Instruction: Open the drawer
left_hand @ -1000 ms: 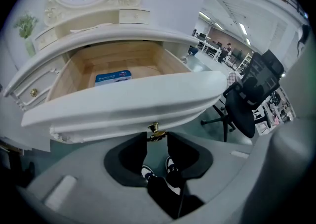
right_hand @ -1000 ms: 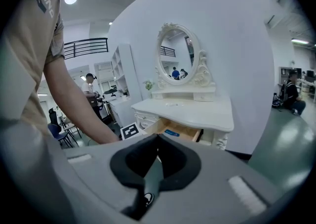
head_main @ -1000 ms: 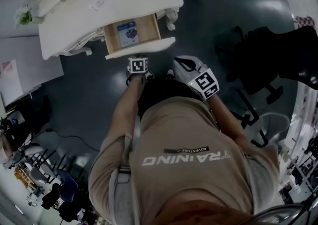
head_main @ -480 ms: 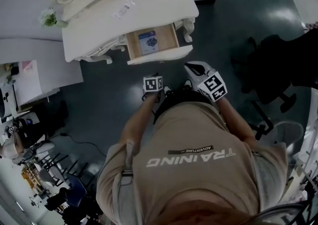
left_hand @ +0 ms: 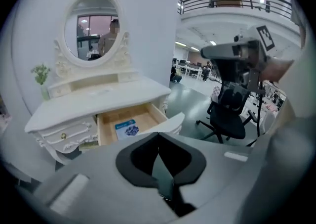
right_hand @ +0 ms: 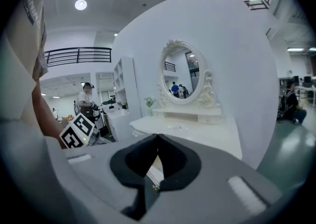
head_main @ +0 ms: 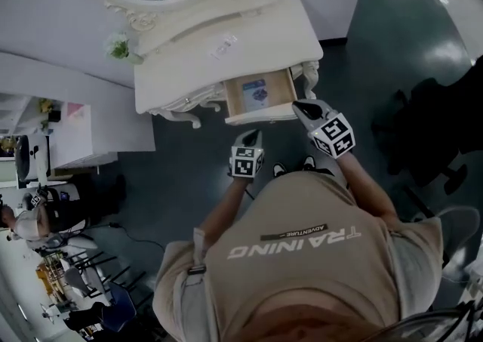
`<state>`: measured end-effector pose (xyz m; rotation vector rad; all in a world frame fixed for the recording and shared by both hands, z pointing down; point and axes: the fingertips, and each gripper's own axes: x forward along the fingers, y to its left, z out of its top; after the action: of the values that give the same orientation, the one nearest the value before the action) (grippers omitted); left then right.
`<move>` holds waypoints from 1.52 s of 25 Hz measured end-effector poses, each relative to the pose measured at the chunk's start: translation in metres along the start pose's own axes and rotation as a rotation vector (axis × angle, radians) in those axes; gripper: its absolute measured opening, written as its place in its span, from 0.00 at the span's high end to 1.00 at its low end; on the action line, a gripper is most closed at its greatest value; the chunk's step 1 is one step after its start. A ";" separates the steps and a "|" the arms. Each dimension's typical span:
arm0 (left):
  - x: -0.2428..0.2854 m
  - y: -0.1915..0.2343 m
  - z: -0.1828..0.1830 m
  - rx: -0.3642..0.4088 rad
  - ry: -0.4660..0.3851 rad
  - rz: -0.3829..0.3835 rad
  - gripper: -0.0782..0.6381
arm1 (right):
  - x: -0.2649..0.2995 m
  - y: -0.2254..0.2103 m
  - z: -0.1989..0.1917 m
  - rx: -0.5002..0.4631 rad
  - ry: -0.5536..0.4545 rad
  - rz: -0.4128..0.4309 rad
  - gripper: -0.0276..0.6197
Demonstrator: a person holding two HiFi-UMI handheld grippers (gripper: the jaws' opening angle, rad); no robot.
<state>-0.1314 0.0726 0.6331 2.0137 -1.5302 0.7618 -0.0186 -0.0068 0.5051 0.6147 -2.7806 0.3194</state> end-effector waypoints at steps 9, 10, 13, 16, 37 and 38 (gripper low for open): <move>-0.081 0.019 0.117 -0.047 -0.304 0.031 0.88 | -0.015 0.000 0.061 -0.069 -0.107 -0.038 0.95; -0.091 0.022 0.130 -0.046 -0.339 0.034 0.88 | -0.017 0.002 0.071 -0.060 -0.126 -0.030 0.95; -0.117 0.031 0.168 -0.028 -0.438 0.039 0.88 | -0.025 0.008 0.100 -0.050 -0.184 -0.005 0.95; -0.138 0.042 0.200 -0.008 -0.521 0.069 0.88 | -0.027 0.010 0.120 -0.090 -0.216 -0.007 0.95; -0.143 0.052 0.235 0.027 -0.627 0.113 0.88 | -0.024 0.005 0.142 -0.201 -0.252 -0.055 0.95; -0.140 0.052 0.236 0.028 -0.622 0.111 0.88 | -0.022 0.002 0.140 -0.194 -0.246 -0.052 0.95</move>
<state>-0.1802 -0.0037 0.3691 2.3319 -1.9810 0.1870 -0.0312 -0.0344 0.3667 0.7191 -2.9726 -0.0404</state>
